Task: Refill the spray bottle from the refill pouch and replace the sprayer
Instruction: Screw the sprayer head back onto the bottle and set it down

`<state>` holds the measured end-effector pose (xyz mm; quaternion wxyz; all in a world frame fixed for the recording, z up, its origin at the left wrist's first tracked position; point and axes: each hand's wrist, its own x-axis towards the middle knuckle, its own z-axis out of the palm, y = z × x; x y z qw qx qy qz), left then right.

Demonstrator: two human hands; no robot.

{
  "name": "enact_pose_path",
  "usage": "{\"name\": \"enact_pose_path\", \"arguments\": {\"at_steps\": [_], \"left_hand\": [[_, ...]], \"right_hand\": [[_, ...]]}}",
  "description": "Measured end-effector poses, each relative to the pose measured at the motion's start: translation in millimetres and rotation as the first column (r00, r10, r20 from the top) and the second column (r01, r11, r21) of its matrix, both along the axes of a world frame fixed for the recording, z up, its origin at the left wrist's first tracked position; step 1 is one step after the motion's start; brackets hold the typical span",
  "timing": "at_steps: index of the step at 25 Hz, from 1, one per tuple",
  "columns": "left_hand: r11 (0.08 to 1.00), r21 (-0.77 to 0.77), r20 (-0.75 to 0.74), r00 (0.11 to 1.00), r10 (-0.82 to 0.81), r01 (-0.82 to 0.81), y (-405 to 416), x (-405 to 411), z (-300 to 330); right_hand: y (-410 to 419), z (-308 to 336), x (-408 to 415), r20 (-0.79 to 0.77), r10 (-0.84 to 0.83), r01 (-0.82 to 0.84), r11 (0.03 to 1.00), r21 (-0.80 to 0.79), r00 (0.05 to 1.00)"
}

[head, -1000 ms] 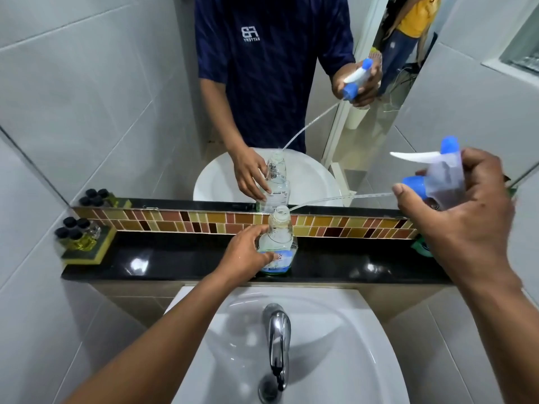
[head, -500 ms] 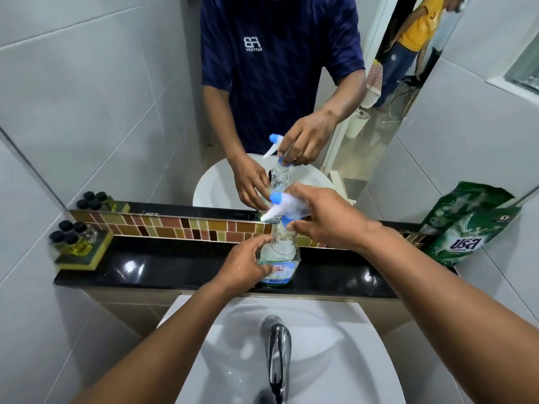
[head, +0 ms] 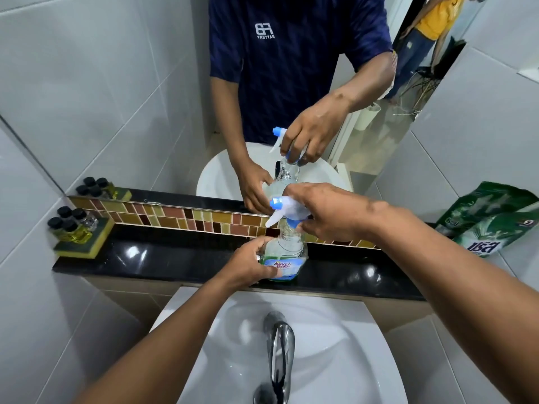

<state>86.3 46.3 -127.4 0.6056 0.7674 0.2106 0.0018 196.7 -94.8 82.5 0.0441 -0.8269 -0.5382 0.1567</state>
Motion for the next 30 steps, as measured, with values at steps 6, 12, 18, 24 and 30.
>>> {"name": "enact_pose_path", "arguments": {"at_steps": [6,12,18,24,30], "left_hand": [[0.999,0.030,-0.023,1.000,-0.012,0.012,-6,-2,-12],[1.000,-0.003,-0.007,1.000,-0.012,0.012,-12,-12,-8],[0.994,-0.108,0.077,0.997,-0.013,0.022,-28,-38,11],[0.974,-0.225,0.191,0.981,0.034,0.010,-41,-69,55],[0.974,-0.224,0.271,0.962,0.018,0.045,-57,-105,101]], "right_hand": [[1,-1,-4,0.144,-0.013,0.019,0.999,-0.040,0.989],[-7,-6,-6,-0.034,-0.120,0.122,0.991,0.062,0.992],[-25,22,-24,-0.076,-0.115,0.121,0.989,0.082,0.990],[-50,83,-56,-0.191,-0.039,0.062,0.991,0.119,0.981],[-72,129,-81,-0.205,0.064,-0.015,0.973,0.232,0.977]]}}
